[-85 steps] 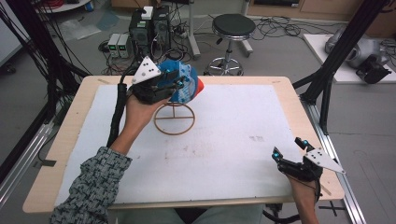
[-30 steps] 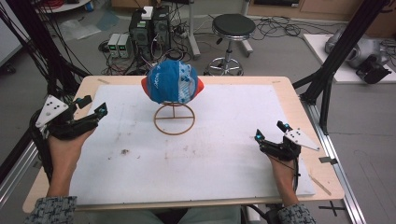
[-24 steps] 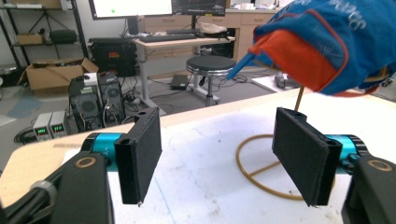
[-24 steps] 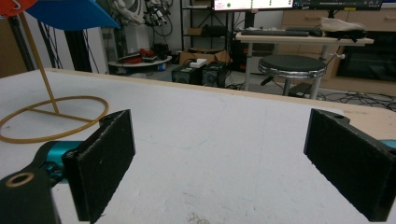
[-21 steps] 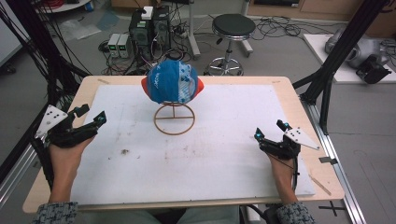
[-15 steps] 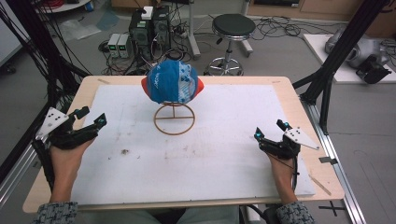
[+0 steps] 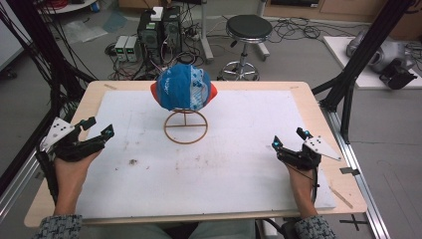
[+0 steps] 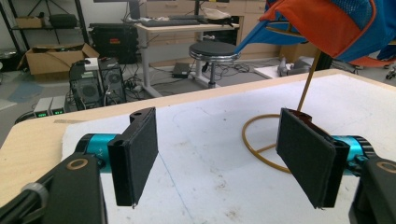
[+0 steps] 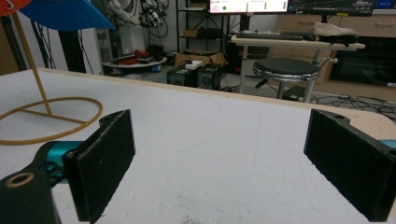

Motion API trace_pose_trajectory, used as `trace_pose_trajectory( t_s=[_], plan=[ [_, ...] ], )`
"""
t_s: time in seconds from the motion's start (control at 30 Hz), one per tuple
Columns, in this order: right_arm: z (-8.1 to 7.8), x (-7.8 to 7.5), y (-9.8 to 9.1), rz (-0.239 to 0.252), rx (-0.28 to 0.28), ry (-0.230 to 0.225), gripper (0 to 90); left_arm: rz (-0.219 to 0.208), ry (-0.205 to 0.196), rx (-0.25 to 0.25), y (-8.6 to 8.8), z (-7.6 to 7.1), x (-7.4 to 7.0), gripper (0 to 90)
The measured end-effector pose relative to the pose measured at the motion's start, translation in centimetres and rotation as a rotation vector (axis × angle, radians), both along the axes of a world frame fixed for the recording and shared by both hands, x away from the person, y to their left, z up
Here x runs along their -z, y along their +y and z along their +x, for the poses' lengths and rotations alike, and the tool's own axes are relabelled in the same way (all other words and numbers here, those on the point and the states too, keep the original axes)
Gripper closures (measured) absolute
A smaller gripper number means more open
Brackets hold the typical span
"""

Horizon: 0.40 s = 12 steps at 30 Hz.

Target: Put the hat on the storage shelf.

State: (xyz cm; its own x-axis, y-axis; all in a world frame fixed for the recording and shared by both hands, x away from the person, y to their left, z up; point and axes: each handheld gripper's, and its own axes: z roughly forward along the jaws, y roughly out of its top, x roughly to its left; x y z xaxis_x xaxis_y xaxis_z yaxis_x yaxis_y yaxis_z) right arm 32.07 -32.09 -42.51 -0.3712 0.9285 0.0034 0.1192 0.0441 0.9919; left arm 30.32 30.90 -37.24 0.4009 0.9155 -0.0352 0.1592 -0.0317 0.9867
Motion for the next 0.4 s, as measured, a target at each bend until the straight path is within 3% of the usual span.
trace_pose_trajectory(
  t_s=[0.4],
  plan=[
    [-0.17,0.04,-0.21,-0.013,0.002,-0.007,8.0,0.007,0.001,0.005,-0.27,0.12,0.07,29.7]
  ],
)
